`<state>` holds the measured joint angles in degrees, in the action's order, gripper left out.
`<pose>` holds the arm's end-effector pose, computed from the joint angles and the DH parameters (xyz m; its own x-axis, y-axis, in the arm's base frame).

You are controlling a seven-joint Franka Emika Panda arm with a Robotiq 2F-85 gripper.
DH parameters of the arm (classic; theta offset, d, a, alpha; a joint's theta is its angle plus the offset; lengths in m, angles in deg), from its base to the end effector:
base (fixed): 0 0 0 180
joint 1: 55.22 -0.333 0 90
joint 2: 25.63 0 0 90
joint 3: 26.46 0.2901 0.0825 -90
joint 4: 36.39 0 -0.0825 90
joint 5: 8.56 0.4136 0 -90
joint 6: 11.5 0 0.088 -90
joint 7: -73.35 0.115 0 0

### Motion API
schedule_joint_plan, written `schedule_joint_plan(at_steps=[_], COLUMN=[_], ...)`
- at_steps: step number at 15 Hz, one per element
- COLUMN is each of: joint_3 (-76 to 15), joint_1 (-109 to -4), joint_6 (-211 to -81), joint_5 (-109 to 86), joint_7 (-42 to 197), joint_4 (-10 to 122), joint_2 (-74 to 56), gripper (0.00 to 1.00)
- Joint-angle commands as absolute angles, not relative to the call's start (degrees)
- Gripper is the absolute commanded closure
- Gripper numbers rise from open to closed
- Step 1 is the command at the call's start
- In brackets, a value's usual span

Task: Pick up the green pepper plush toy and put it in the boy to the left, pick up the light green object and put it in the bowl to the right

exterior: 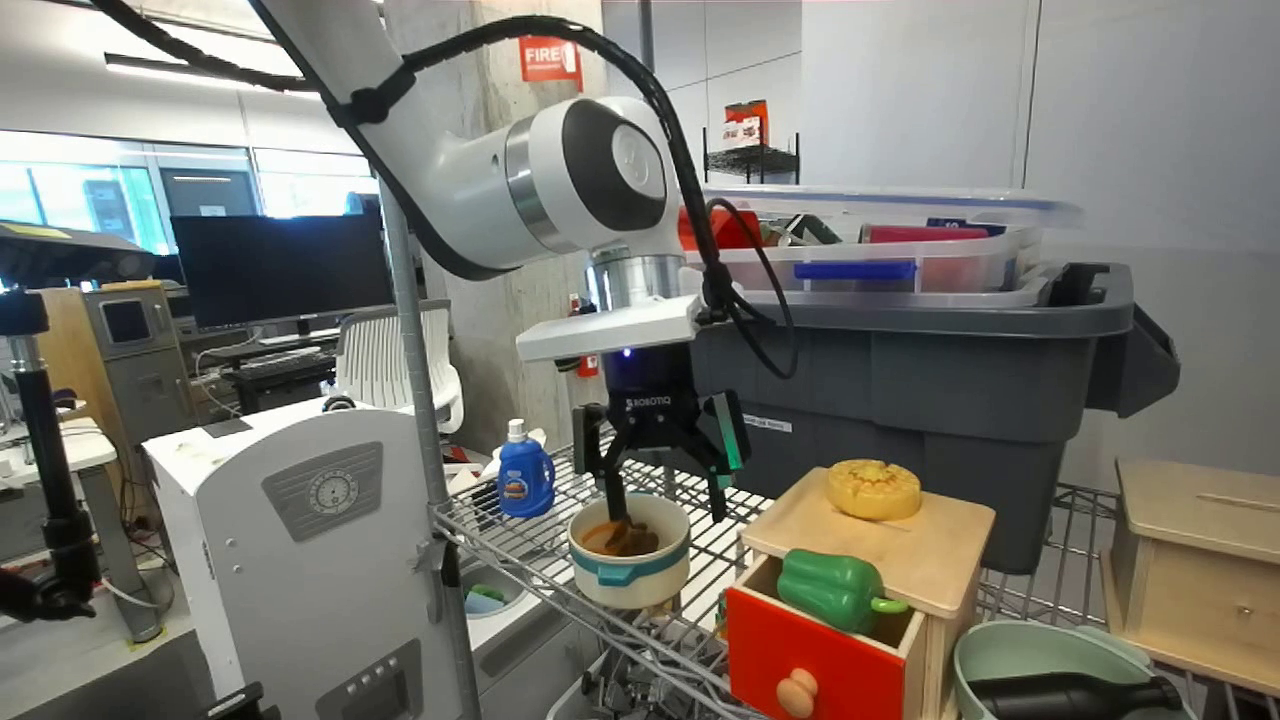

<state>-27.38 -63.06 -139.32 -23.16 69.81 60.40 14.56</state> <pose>0.6585 0.0709 0.1287 0.9258 0.3297 -0.1851 0.3607 -0.9169 0.1709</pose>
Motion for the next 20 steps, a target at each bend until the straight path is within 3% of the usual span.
schedule_joint_plan(at_steps=[1, 20], joint_3=[-27.9, -29.6], joint_1=[-63.5, -60.1], joint_6=[-142.0, -149.8], joint_5=[-24.9, -24.3], joint_7=[72.1, 75.5], joint_4=[65.9, 74.7], joint_2=[9.6, 1.6], gripper=[0.0, 0.0])
